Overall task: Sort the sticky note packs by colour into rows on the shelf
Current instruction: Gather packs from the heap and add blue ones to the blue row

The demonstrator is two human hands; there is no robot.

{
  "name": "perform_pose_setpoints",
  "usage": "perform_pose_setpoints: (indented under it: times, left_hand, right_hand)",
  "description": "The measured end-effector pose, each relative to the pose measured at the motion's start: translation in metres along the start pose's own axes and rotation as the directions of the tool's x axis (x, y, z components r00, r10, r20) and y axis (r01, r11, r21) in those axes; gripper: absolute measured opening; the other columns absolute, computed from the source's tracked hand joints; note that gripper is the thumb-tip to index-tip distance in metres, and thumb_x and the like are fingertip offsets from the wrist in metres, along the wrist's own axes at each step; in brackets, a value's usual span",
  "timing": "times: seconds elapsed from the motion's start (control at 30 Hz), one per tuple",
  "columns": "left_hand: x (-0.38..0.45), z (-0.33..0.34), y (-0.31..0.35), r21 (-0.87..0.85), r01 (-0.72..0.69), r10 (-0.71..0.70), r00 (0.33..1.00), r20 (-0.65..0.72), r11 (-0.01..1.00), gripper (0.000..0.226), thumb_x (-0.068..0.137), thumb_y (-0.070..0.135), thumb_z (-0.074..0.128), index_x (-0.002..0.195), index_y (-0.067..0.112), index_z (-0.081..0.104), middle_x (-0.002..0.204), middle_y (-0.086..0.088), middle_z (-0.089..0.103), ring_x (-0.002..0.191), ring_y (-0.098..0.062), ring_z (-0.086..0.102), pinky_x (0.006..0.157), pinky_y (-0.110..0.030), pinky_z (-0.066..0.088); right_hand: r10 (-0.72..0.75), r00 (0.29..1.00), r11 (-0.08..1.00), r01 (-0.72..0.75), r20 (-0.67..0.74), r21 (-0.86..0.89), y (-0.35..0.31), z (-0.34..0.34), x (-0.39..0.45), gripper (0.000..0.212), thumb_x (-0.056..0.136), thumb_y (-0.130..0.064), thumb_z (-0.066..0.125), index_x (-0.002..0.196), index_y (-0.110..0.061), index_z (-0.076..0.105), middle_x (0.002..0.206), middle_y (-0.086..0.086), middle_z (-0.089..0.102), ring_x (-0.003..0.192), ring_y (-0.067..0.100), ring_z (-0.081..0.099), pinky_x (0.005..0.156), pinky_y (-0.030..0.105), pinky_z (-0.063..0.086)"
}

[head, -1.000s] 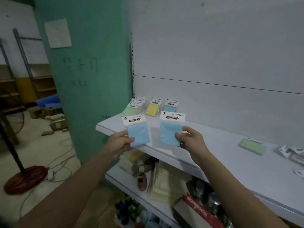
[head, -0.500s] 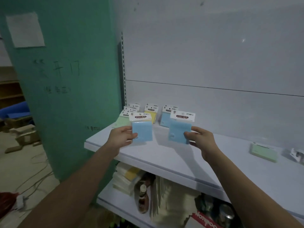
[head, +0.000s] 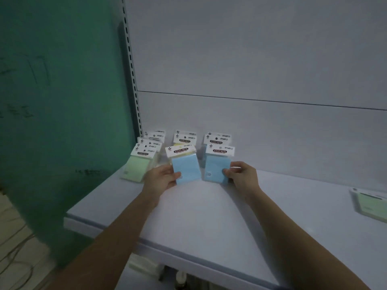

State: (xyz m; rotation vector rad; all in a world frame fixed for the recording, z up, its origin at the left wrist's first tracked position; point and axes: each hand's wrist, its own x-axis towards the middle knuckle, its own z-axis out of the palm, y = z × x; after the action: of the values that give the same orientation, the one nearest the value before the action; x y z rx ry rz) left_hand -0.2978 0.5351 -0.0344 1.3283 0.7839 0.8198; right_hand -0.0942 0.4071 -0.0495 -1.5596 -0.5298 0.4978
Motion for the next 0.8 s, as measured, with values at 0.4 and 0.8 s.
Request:
perform_pose_setpoints:
  times: [0.4, 0.8]
  left_hand:
    - [0.059, -0.001, -0.009, -0.08, -0.011, 0.021, 0.992, 0.123, 0.997, 0.027, 0.079, -0.007, 0.069, 0.099, 0.011, 0.07, 0.09, -0.002, 0.075, 0.08, -0.014, 0.072, 0.072, -0.026, 0.059]
    - [0.055, 0.014, -0.012, 0.031, -0.04, 0.035, 0.987, 0.156, 0.999, 0.03, 0.074, -0.01, 0.073, 0.095, 0.011, 0.067, 0.081, -0.007, 0.072, 0.068, -0.013, 0.071, 0.071, -0.029, 0.06]
  right_hand:
    - [-0.206, 0.96, 0.95, 0.149, -0.192, -0.273, 0.008, 0.04, 0.027, 0.028, 0.078, -0.016, 0.075, 0.102, -0.02, 0.062, 0.082, -0.001, 0.064, 0.067, 0.011, 0.06, 0.057, 0.012, 0.045]
    - [-0.212, 0.955, 0.95, 0.152, -0.208, -0.274, 0.004, 0.036, 0.025, 0.015, 0.091, -0.029, 0.059, 0.102, -0.02, 0.054, 0.085, -0.003, 0.062, 0.075, 0.021, 0.065, 0.07, 0.039, 0.055]
